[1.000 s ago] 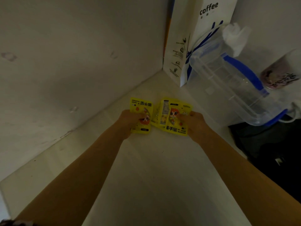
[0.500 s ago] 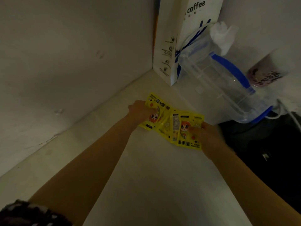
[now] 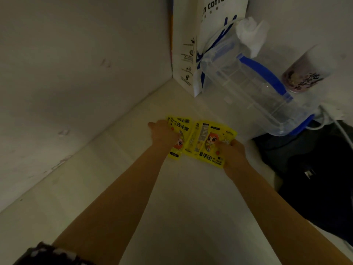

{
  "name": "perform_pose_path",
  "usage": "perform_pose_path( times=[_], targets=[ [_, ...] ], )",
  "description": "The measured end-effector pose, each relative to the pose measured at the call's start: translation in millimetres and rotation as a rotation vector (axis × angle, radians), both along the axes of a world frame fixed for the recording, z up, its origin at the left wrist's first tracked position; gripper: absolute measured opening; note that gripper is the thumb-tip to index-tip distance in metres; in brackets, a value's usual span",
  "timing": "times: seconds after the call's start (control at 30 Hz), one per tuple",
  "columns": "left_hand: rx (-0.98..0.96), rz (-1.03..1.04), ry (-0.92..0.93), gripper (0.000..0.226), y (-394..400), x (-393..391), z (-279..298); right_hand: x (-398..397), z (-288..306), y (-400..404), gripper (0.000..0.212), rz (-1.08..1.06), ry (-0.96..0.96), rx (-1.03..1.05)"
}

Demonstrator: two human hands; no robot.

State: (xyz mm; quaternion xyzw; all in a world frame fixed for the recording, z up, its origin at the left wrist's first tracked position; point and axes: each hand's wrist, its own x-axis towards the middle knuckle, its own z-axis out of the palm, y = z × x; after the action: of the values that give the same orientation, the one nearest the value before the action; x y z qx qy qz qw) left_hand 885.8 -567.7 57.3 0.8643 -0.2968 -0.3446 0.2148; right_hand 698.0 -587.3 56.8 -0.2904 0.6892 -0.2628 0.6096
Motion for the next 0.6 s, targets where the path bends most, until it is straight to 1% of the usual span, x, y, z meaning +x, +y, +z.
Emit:
perform_pose_path(
  times=[0.07, 0.13, 0.2, 0.27, 0.33, 0.43, 0.53, 0.6],
  targets=[
    [0.038, 0.001, 0.044, 0.034, 2.7, -5.1, 2.3, 3.3, -1.0, 2.4, 0.014, 0.000, 0.015, -0.002],
    [0.032, 0.043, 0.088, 0.013, 2.9, -7.5, -0.6, 5.7, -0.6, 4.3, 0.016, -0.005, 0.031, -0.016],
    [0.025, 0.066, 0.129, 0.018, 2.1, -11.8, 1.4, 7.1, -0.7, 4.9, 0.016, -0.002, 0.058, -0.043],
    [0.006, 0.125, 0.167, 0.015, 2.5, -15.1, 5.9, 8.1, -0.9, 4.5, 0.017, 0.024, 0.111, -0.065],
    [-0.010, 0.183, 0.208, 0.022, 3.1, -14.3, 4.9, 9.7, -0.8, 3.4, 0.015, 0.058, 0.158, -0.082],
    [-0.058, 0.264, 0.276, 0.017, 7.9, -10.6, 4.6, 12.3, -2.6, 2.2, 0.020, 0.096, 0.187, -0.101],
    [-0.128, 0.310, 0.345, 0.014, 11.3, -9.5, 7.7, 13.0, -2.3, 0.6, 0.022, 0.101, 0.195, -0.080],
    [-0.160, 0.332, 0.399, 0.016, 14.2, -7.8, 7.8, 10.4, -0.9, -0.2, 0.022, 0.079, 0.146, -0.043]
  ],
)
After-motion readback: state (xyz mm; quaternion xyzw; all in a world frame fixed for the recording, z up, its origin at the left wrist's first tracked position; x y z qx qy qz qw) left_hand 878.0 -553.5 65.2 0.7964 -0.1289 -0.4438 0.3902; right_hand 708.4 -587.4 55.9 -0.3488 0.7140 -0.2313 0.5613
